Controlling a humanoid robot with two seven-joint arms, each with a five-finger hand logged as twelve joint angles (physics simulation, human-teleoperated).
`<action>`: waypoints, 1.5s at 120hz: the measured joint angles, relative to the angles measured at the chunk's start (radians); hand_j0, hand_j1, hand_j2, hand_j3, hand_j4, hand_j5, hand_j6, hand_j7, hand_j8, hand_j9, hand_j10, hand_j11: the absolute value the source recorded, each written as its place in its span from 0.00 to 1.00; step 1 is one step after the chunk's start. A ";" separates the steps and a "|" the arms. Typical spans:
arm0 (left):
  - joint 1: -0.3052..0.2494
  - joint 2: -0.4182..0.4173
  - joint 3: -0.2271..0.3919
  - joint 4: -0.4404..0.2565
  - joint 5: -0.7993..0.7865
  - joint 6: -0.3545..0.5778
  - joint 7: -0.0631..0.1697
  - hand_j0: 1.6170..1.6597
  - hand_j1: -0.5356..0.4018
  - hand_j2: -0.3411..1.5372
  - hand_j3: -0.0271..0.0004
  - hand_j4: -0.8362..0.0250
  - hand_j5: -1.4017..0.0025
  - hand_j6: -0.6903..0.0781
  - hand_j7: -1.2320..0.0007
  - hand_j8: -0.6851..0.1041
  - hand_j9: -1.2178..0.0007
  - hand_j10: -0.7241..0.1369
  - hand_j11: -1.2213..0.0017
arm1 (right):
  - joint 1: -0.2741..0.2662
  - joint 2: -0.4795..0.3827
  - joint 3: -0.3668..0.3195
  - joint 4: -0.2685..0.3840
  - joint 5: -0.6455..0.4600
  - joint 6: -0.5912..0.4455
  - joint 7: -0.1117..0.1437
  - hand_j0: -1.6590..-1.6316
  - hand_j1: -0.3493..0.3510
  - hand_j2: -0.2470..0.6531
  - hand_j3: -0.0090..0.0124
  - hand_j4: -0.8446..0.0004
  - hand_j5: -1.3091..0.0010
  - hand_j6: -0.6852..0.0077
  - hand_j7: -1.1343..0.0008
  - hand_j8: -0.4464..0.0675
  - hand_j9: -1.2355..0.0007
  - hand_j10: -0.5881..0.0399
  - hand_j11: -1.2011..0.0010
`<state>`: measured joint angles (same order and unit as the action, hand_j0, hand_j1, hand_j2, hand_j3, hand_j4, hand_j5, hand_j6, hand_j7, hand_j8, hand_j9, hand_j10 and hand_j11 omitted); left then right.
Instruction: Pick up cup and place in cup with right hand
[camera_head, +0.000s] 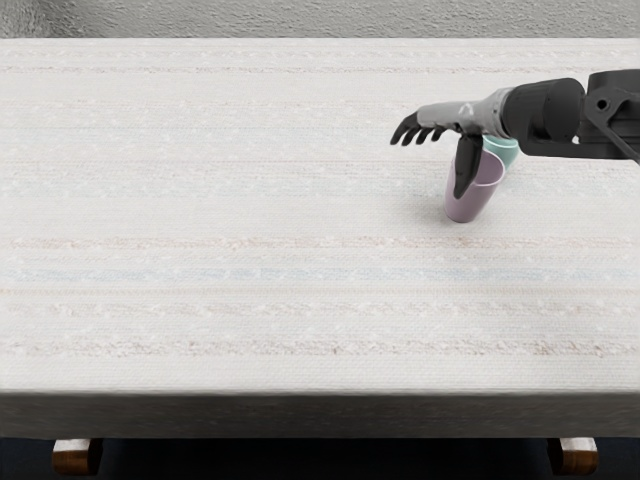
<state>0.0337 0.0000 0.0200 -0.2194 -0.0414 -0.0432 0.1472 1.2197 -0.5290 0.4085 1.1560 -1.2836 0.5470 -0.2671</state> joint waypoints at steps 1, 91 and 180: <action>0.000 0.000 0.000 0.000 0.000 0.000 0.000 0.96 0.94 0.18 0.98 0.97 1.00 0.90 1.00 0.87 1.00 0.84 1.00 | 0.000 0.000 -0.002 0.000 0.000 -0.002 0.000 0.04 0.41 0.22 0.42 0.71 0.76 0.64 0.72 0.40 0.75 0.55 0.74; 0.000 0.000 0.000 0.000 0.000 0.000 0.000 0.96 0.94 0.18 0.98 0.97 1.00 0.90 1.00 0.87 1.00 0.84 1.00 | 0.088 -0.016 -0.240 0.002 -0.078 -0.100 0.097 0.04 0.30 0.24 0.42 0.79 0.83 0.73 0.80 0.52 0.82 0.66 0.81; 0.000 0.000 0.000 0.000 0.000 0.000 0.000 0.96 0.94 0.18 0.98 0.97 1.00 0.90 1.00 0.87 1.00 0.84 1.00 | 0.071 -0.048 -0.424 -0.039 -0.135 -0.390 0.220 0.04 0.30 0.24 0.42 0.79 0.83 0.73 0.80 0.52 0.82 0.65 0.81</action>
<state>0.0338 0.0000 0.0202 -0.2194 -0.0413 -0.0430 0.1472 1.2906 -0.5766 -0.0158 1.1174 -1.4188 0.1567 -0.0468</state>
